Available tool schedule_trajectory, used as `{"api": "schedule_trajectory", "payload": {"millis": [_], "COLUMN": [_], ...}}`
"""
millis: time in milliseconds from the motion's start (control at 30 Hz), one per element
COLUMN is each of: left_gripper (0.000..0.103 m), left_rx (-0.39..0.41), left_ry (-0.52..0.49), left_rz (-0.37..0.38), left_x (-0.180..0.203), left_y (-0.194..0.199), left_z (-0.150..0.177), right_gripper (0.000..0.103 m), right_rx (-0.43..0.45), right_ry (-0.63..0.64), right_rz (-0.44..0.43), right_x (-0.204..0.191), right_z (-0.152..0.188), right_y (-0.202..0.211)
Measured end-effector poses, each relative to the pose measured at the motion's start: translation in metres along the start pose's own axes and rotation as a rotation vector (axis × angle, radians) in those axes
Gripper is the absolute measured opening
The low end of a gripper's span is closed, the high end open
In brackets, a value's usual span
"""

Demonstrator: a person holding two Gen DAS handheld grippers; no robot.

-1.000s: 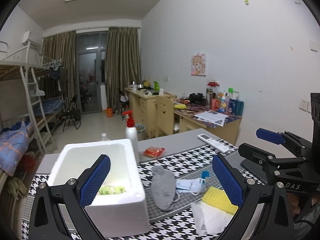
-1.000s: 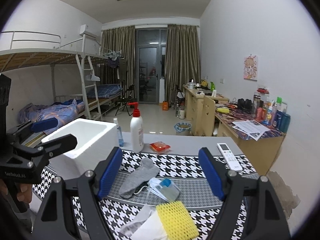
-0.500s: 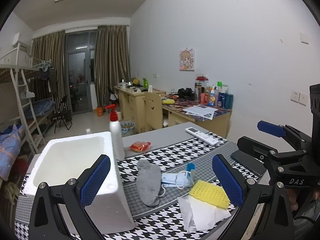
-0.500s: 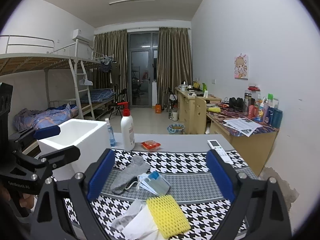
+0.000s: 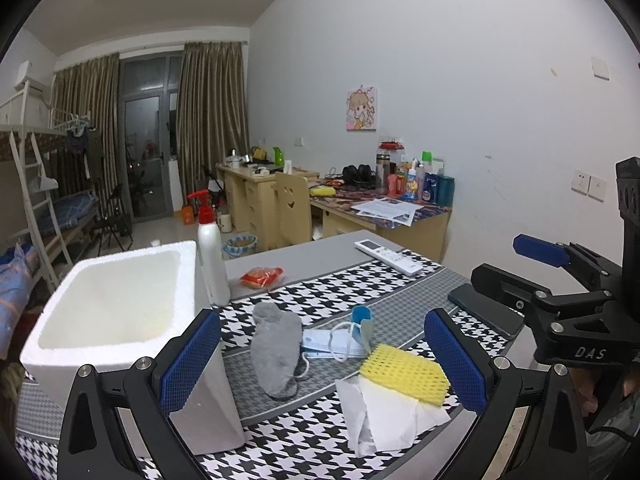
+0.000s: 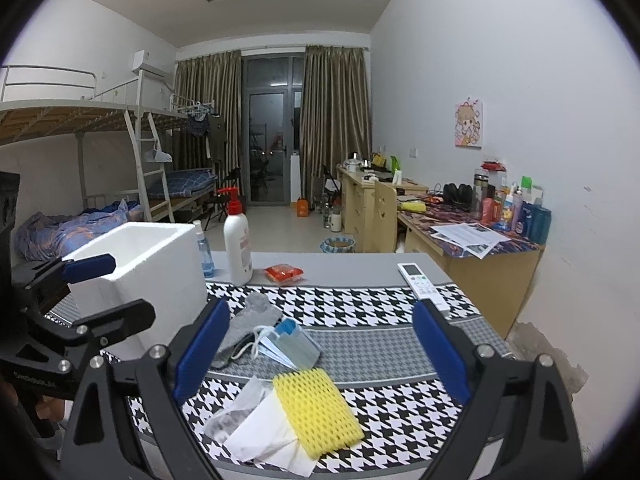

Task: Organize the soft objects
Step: 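Move right tool to the yellow mesh sleeve while left tool approaches the white tissue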

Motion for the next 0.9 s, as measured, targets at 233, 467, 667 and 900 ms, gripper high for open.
{"api": "schedule_trajectory", "payload": {"millis": [233, 467, 667, 900], "left_gripper": [0.102, 0.102, 0.102, 0.102], "left_rx": [-0.028, -0.056, -0.075, -0.092], "left_ry": [-0.008, -0.007, -0.01, 0.002], "left_rz": [0.031, 0.042, 0.053, 0.064], "left_x": [0.01, 0.015, 0.02, 0.022], "left_y": [-0.006, -0.012, -0.016, -0.02], "left_z": [0.006, 0.014, 0.022, 0.03], "right_gripper": [0.095, 0.095, 0.095, 0.095], "right_rx": [-0.019, -0.027, -0.045, -0.07], "right_ry": [-0.008, -0.012, -0.013, -0.024], "right_rz": [0.003, 0.007, 0.017, 0.019], "right_x": [0.005, 0.008, 0.013, 0.02], "right_z": [0.009, 0.013, 0.02, 0.029], "right_y": [0.001, 0.0, -0.001, -0.005]}}
Point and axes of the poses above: each gripper's, at about its wrist camera, not at the fingertips, and y roughly against the way its jaws point, x to its right, z to its underside, the point moved 5 cm from there along -y, roughly the way its jaws point, and after that the axes turned 7 degrees about -y, right-handed, at the moved point
